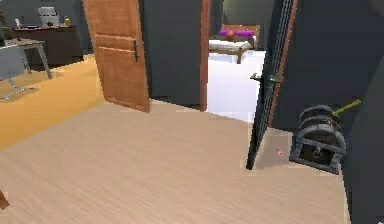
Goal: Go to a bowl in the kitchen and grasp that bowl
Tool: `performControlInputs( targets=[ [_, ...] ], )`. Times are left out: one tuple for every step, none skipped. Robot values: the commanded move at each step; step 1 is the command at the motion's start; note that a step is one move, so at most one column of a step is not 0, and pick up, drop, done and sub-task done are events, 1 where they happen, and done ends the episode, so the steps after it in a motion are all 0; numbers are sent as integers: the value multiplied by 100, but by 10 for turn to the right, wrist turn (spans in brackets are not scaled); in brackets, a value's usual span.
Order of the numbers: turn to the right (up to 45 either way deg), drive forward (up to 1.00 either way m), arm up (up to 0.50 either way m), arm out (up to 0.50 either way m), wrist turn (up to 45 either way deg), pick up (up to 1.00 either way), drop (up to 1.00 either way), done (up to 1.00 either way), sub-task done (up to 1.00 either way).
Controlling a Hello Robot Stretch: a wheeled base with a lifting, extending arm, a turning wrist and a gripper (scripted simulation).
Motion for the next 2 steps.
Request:
performControlInputs(
  targets=[
    [0, 25, 0, 0, 0, 0, 0, 0, 0],
    [-30, 0, 0, 0, 0, 0, 0, 0, 0]
  ],
)
